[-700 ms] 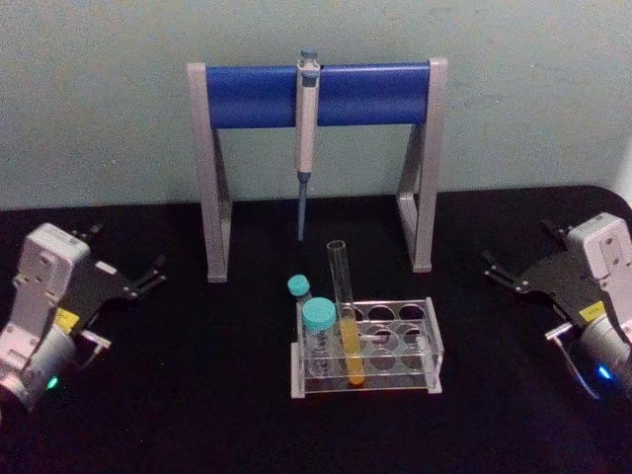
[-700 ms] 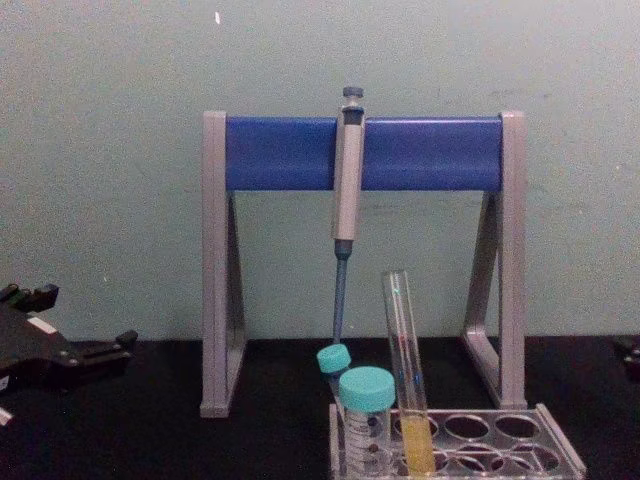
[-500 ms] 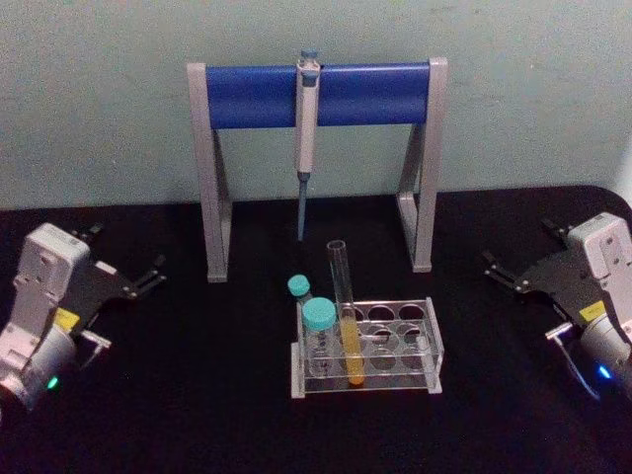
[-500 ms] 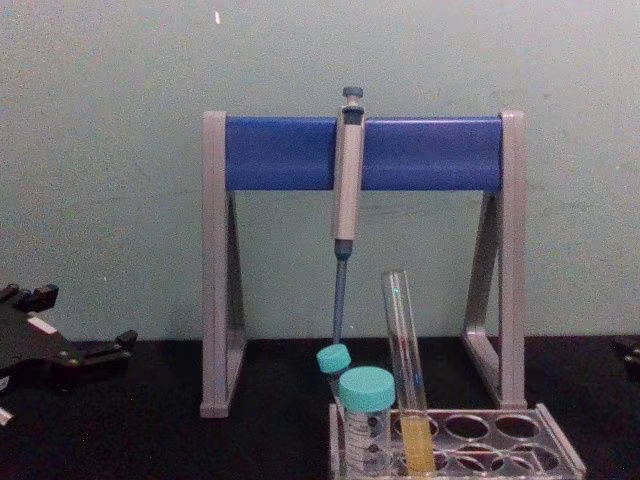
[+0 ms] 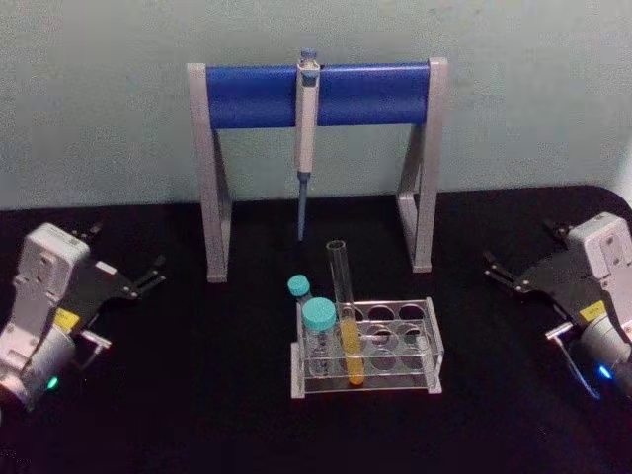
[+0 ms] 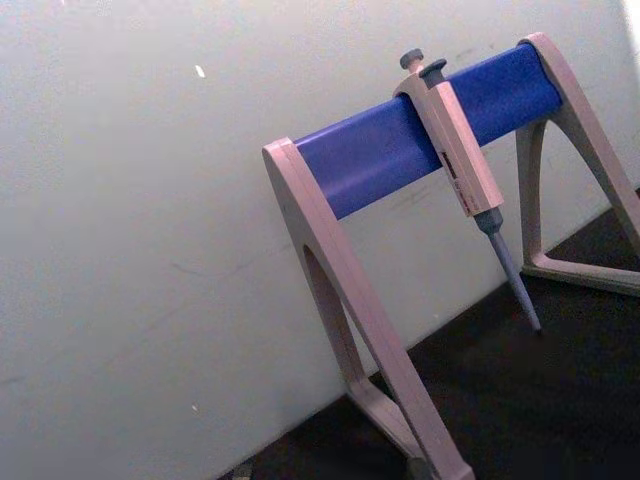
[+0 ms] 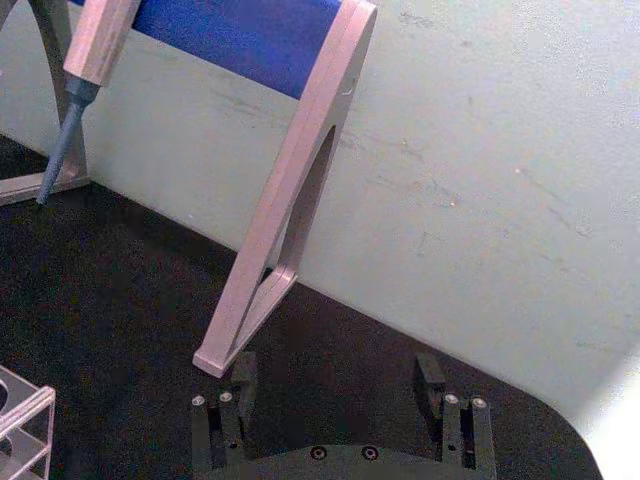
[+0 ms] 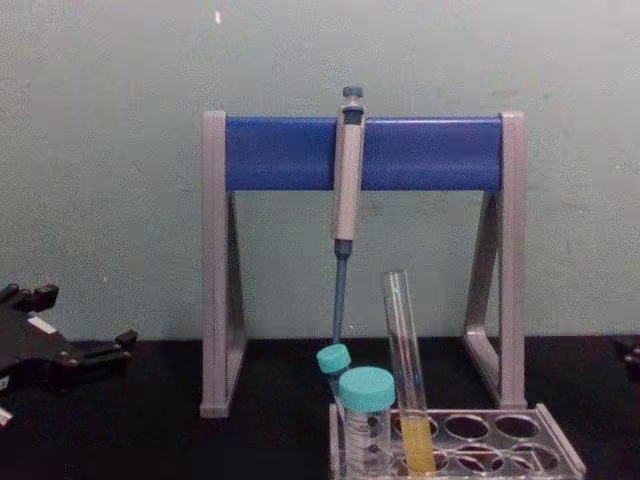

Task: Pick up the test tube from the test tube rack, shake it, then place it back into the test tube rack.

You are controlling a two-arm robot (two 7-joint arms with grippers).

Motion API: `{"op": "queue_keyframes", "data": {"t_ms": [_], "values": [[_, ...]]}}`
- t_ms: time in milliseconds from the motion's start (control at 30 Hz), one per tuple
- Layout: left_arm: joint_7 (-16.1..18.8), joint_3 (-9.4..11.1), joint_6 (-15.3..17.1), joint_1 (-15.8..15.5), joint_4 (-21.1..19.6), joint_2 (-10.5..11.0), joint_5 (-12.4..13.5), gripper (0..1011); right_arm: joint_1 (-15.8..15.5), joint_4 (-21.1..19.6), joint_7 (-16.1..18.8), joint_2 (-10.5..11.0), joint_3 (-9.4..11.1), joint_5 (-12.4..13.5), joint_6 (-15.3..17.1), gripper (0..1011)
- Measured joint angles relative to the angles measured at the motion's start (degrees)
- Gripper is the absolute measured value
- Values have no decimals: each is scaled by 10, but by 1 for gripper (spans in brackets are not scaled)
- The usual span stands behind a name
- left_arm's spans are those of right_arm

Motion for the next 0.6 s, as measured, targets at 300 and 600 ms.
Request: {"op": "queue_keyframes", "data": {"t_ms": [300, 600], "values": [[0, 0, 0, 0, 0, 0, 0, 1001, 0, 0, 0, 0, 0, 0, 0, 1000], [0, 0, 0, 0, 0, 0, 0, 1001, 0, 0, 0, 0, 0, 0, 0, 1000]]}}
